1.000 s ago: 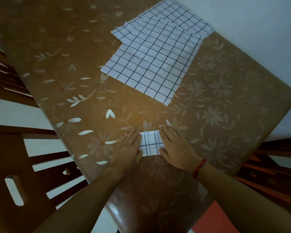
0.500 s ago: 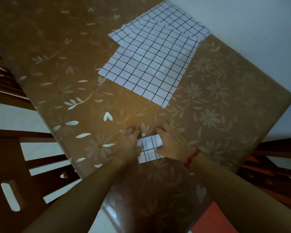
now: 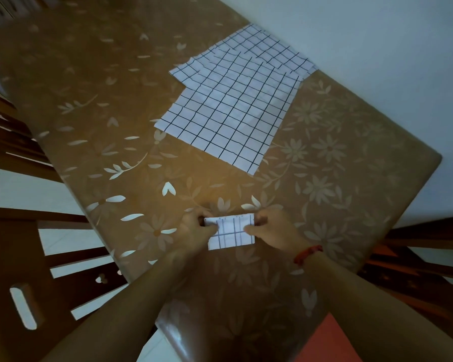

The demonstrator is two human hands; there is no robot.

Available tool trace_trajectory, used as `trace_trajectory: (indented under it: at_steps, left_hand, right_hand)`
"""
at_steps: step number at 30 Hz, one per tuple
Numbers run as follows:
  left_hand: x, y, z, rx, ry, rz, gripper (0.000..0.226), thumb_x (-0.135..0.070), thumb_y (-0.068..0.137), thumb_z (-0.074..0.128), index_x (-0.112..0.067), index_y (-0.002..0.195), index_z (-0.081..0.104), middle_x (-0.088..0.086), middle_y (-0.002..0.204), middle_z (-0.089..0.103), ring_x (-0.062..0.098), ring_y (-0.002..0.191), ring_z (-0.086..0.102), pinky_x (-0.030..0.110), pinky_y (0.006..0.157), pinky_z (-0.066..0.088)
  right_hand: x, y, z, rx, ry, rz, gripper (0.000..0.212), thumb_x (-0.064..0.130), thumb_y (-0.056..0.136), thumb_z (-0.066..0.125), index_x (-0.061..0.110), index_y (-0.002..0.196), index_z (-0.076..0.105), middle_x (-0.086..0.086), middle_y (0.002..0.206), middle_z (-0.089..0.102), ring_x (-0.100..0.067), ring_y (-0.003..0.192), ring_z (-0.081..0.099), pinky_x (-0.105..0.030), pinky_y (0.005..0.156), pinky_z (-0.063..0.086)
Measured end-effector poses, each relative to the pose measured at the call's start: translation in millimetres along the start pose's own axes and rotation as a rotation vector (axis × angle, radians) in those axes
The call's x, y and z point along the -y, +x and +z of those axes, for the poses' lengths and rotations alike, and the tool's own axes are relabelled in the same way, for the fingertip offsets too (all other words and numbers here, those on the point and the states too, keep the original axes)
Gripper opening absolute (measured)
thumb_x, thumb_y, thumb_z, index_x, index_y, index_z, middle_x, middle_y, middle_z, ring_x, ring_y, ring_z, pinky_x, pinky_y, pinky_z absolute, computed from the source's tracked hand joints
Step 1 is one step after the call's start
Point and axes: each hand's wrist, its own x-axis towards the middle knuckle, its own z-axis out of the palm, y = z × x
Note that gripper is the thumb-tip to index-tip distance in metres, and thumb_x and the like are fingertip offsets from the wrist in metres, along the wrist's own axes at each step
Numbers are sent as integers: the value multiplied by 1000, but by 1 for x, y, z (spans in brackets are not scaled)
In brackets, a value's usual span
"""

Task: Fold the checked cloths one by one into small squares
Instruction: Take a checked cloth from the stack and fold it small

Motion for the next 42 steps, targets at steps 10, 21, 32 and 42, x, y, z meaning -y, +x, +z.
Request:
trace_trajectory:
  at_steps: [10, 21, 32, 42]
  left_hand:
    - [-24, -21, -10, -38, -271, -161, 12, -10, 82, 73, -6, 93, 69, 3, 90, 72, 17, 87, 68, 13, 60, 51]
    - [-67, -30, 15, 103, -344, -107, 10, -1, 86, 65, -5, 94, 69, 12, 89, 73, 21, 71, 71, 26, 55, 56]
    - [-97, -20, 73, 203, -264, -26, 7, -5, 80, 74, -7, 86, 72, 5, 84, 74, 22, 80, 71, 32, 69, 58]
    - [-107, -11, 100, 342, -56, 150, 12, -6, 81, 73, -18, 85, 75, -1, 84, 74, 17, 78, 71, 33, 68, 58]
  right_hand:
    - [11, -48, -16, -187, 360, 117, 6, 14, 79, 72, 11, 75, 75, -7, 71, 73, -15, 65, 69, -28, 62, 56]
    - [-7, -94, -47, -377, 647, 229, 8, 16, 76, 79, 12, 81, 74, -6, 76, 75, -22, 73, 73, -36, 69, 61]
    - [-40, -142, -71, -533, 820, 260, 13, 3, 80, 73, -2, 92, 70, -12, 83, 72, -12, 63, 69, -19, 55, 54]
    - [-61, -154, -67, -641, 875, 409, 14, 7, 77, 78, -1, 87, 73, -12, 77, 73, -14, 59, 69, -23, 53, 53]
